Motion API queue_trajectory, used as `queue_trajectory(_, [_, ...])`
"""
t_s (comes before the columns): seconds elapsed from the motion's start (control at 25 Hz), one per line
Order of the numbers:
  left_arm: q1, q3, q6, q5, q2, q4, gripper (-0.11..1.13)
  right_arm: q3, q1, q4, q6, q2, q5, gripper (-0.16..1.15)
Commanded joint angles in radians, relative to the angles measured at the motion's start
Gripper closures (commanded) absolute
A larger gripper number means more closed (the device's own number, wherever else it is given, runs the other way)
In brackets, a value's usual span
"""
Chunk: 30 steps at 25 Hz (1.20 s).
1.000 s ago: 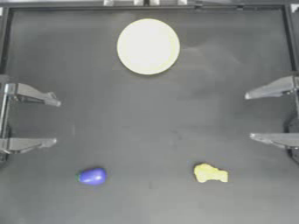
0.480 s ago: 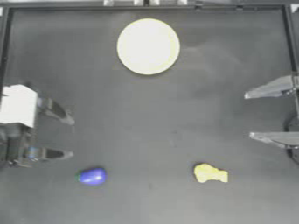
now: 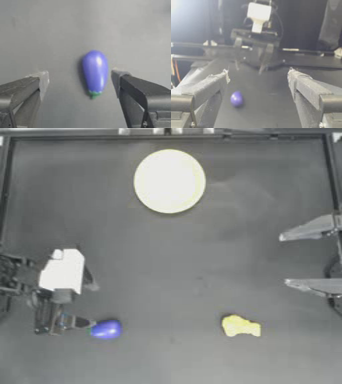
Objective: Put purple eggplant on plate
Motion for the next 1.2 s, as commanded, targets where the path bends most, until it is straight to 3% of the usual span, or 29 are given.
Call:
queue_trajectory(0.04, [-0.021,-0.044,-0.012,-0.006,0.051,0.002,-0.01,-0.012,0.0,0.005,0.002,0.003,-0.005,-0.02])
queue_trajectory(0.52, [-0.063,-0.127,-0.077,-0.008,0.29,0.044,-0.01,-0.011,-0.002,0.003,0.002,0.002,-0.009,-0.02])
queue_trajectory(1.2, [-0.1,-0.155,-0.124,-0.005,0.4,0.051,0.0,-0.009,0.0,0.003,0.003,-0.014,-0.006,-0.02])
